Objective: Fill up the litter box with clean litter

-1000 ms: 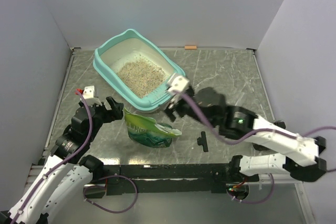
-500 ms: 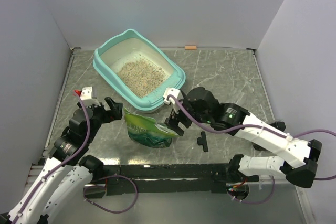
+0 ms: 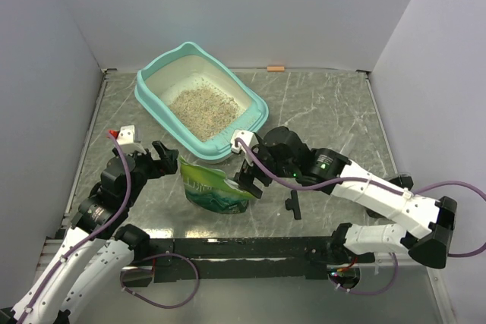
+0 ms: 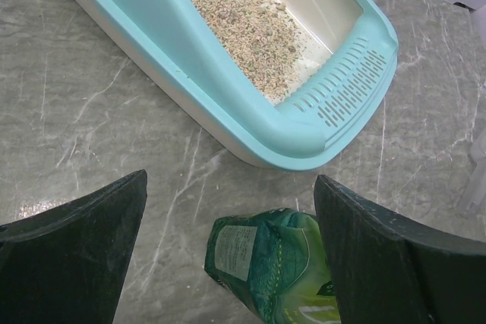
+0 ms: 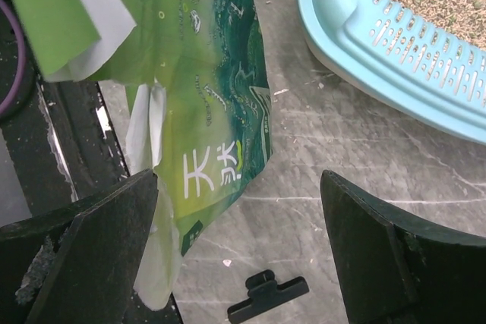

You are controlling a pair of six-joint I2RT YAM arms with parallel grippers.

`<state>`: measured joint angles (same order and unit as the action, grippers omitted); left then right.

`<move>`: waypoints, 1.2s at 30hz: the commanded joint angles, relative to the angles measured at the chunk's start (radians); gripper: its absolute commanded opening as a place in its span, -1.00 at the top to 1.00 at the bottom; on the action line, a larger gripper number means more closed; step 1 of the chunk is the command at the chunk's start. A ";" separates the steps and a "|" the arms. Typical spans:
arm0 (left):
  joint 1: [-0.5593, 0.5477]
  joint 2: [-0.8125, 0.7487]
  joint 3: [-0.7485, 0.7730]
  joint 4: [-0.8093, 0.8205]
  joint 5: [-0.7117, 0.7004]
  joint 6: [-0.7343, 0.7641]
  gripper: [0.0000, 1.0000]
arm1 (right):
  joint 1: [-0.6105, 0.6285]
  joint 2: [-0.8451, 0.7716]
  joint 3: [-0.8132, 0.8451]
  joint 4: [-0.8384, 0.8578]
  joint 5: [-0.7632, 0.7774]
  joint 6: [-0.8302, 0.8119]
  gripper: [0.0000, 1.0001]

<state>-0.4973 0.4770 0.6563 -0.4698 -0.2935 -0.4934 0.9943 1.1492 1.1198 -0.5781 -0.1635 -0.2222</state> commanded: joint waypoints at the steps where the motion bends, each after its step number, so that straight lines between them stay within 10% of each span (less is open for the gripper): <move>1: -0.003 0.000 0.002 0.020 0.011 0.001 -0.90 | -0.008 0.014 -0.008 0.057 0.004 -0.003 -0.88; 15: -0.003 0.015 0.002 0.022 0.025 0.010 -0.90 | -0.022 0.150 -0.003 0.104 -0.126 -0.002 -0.68; 18: -0.001 0.018 0.002 0.023 0.024 0.010 -0.91 | -0.034 0.187 0.017 0.103 -0.120 0.006 -0.09; 21: -0.003 0.023 0.002 0.023 0.025 0.013 -0.91 | -0.054 0.190 0.018 0.139 -0.001 0.038 0.96; 25: -0.003 0.032 0.003 0.022 0.027 0.015 -0.91 | -0.083 0.140 -0.002 0.208 0.189 0.084 1.00; 36: -0.003 0.029 0.002 0.022 0.022 0.015 -0.91 | -0.092 0.029 -0.034 0.304 0.113 0.121 1.00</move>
<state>-0.4973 0.5095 0.6563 -0.4709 -0.2817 -0.4904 0.9146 1.2705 1.0576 -0.4152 -0.0643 -0.1192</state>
